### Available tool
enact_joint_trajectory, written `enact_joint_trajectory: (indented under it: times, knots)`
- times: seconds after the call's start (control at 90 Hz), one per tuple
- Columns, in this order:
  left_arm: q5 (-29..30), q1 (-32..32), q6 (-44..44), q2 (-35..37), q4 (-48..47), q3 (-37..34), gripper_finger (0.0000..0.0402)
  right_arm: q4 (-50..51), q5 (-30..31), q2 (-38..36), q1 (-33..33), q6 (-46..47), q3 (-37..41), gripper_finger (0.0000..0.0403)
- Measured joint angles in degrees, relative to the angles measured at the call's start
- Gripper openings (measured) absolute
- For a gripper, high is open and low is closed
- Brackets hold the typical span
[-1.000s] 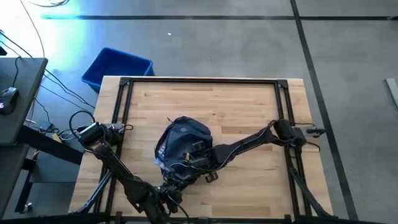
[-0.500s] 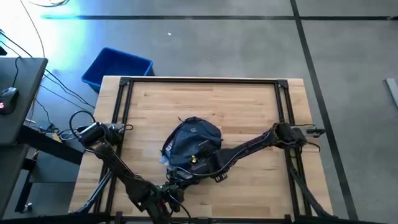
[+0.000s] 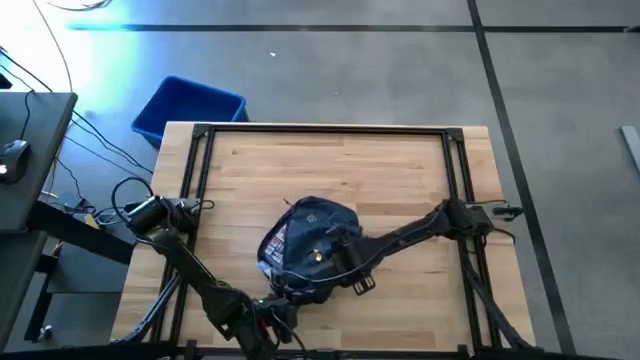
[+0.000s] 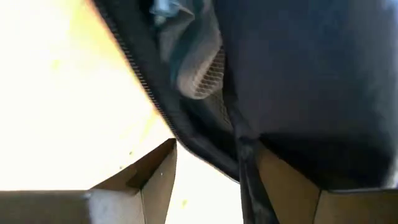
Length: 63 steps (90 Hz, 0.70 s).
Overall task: Unpack backpack
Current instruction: Adjust the white zip bag in the bag
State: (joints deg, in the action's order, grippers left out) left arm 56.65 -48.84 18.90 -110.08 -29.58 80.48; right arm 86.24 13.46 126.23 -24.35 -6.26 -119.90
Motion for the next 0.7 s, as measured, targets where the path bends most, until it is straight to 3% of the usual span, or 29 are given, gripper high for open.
enact_joint_trajectory:
  times: [0.278,0.567,0.7]
  knots:
    - [-2.8,-0.3,-0.1,-0.1,2.6,-0.3,0.0,-7.1,1.6,-0.1,-0.3,1.2,4.9,0.0192]
    - [0.9,-0.3,-5.3,-0.1,5.3,-0.4,0.0,-14.7,1.6,-2.5,1.4,0.6,5.6,0.0188]
    - [0.1,-0.2,-7.5,-0.1,6.3,-0.5,0.0,-17.0,2.0,-0.4,2.6,1.1,5.4,0.0188]
